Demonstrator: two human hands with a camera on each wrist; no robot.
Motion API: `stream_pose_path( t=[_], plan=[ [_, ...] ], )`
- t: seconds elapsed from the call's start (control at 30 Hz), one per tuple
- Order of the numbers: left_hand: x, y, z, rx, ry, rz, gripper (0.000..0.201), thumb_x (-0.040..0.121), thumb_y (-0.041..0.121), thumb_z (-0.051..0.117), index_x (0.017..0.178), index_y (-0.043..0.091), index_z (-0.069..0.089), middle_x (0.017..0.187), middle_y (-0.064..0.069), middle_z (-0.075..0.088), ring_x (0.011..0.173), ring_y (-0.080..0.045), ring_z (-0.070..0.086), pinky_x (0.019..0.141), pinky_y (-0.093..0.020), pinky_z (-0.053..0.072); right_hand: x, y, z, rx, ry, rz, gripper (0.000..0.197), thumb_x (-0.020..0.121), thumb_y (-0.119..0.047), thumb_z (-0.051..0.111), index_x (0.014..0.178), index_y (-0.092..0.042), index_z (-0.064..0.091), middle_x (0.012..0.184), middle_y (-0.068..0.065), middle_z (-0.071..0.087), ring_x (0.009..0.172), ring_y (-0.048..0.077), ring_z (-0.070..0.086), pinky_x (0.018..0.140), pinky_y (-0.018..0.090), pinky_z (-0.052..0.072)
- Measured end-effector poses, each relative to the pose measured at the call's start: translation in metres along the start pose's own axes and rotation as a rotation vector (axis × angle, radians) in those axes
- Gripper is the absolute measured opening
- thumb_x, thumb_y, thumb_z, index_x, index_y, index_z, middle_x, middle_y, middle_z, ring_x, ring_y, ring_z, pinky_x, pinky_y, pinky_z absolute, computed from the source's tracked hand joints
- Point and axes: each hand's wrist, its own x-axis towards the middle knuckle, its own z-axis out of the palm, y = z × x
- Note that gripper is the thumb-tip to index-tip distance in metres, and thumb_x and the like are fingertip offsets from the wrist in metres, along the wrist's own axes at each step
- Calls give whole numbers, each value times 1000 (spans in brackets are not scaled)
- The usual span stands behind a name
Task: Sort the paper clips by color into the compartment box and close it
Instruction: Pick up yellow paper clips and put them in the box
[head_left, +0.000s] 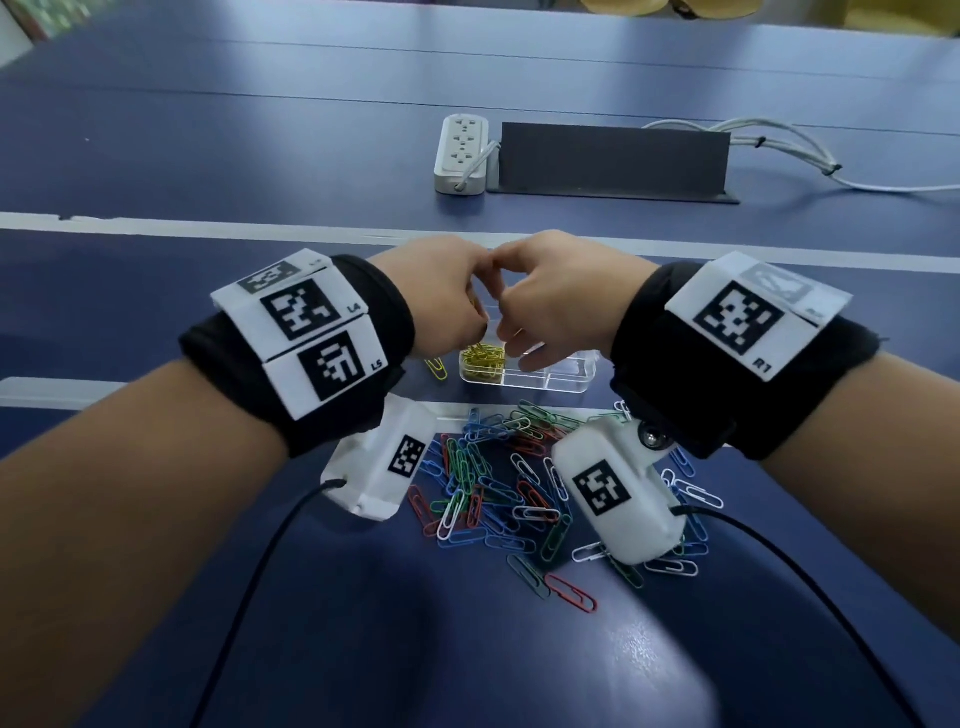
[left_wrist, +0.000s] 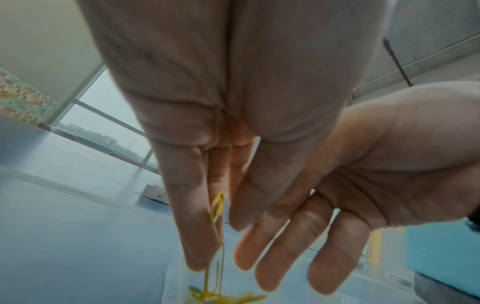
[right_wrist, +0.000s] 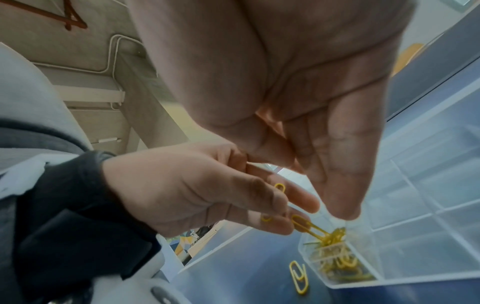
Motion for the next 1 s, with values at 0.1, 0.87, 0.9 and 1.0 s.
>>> stream_pose_path(
  t=[0.1, 0.87, 0.9, 1.0],
  plan=[
    [0, 1, 2, -40, 7, 11, 39, 85, 6, 55, 122, 19, 53, 98, -4, 69, 76, -16, 56, 61, -24, 42, -1, 2, -3, 43, -11, 20, 36, 87, -2, 49, 123, -3, 50, 95, 16, 60, 79, 27, 61, 79, 43, 59],
    [0, -40, 7, 135, 162, 13, 18, 80, 12, 63, 95, 21, 67, 88, 2, 65, 74, -12, 54, 78, -22, 45, 8, 19, 7, -537, 116, -294, 37, 88, -15, 49, 121, -28, 61, 123, 2, 59, 115, 23, 52, 92, 27, 40],
    [0, -43, 9, 225, 91, 0, 20, 79, 18, 67, 99, 21, 68, 90, 2, 65, 78, -13, 54, 80, -22, 44, 10, 19, 10, -579, 94, -298, 38, 88, -14, 50, 122, -29, 60, 124, 4, 58, 116, 24, 52, 91, 28, 40],
    [1, -43, 14, 364, -12, 15, 23, 77, 26, 71, 99, 21, 69, 85, 5, 59, 81, -14, 52, 80, -24, 43, 13, 23, 15, -676, 47, -283, 37, 86, -10, 50, 116, -26, 65, 117, 8, 58, 109, 30, 55, 78, 27, 37]
  ],
)
